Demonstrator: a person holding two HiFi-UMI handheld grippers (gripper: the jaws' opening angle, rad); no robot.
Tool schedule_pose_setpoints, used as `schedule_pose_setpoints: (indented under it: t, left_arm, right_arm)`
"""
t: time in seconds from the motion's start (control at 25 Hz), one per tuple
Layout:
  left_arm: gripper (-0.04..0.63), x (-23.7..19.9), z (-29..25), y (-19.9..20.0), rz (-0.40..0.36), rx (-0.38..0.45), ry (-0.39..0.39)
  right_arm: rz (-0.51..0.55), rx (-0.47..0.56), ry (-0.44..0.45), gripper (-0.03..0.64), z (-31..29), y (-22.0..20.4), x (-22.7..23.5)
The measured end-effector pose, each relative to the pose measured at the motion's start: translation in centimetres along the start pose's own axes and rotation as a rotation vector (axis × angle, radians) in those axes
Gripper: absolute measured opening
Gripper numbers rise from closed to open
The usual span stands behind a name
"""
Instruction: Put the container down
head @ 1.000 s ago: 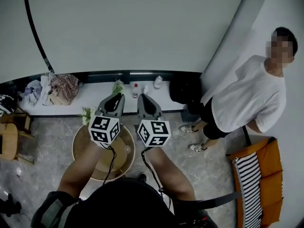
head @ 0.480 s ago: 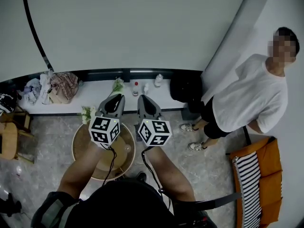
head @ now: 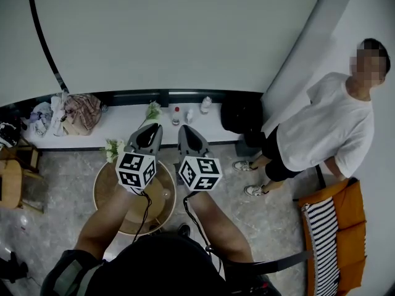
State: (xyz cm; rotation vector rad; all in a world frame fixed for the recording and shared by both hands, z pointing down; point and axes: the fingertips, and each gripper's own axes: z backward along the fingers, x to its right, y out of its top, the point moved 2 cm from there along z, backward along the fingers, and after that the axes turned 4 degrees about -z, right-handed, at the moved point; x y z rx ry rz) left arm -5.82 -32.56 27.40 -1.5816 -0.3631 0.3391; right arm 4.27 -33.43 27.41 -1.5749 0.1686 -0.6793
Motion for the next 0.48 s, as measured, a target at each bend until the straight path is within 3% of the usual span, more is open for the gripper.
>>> schedule_pose_setpoints:
  t: [0.48]
  left_arm:
    - [0.035,-0.45,0.37,-0.03,0.006,-0.001,-0.017]
  right_arm:
    - [0.012,-0.017,-0.004,0.002,-0.16,-0.39,-0.89]
